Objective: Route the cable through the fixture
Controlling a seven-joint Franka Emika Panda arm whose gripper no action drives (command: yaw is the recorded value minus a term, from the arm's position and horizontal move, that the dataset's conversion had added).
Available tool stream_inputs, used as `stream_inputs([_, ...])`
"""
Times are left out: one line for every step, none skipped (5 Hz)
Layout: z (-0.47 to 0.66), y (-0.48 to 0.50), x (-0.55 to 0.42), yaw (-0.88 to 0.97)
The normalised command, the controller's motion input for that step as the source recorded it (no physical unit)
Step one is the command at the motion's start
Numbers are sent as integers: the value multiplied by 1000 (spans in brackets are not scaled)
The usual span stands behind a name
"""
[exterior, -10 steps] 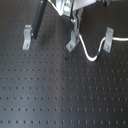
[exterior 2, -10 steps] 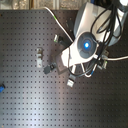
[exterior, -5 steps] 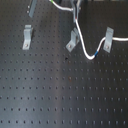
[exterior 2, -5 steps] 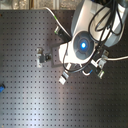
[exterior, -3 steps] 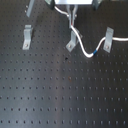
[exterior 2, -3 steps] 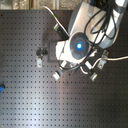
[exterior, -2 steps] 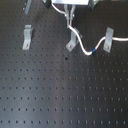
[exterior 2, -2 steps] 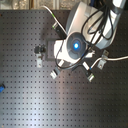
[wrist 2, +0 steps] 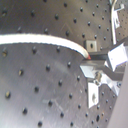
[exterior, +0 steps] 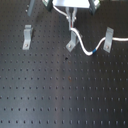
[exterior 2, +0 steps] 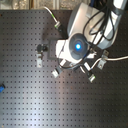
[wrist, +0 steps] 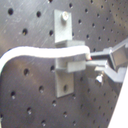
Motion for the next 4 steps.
stream_inputs([301,-468,-124,63])
stream_inputs([220,-131,-260,0])
stream_inputs([0,1,-13,0])
stream_inputs([-37,562,-326,169])
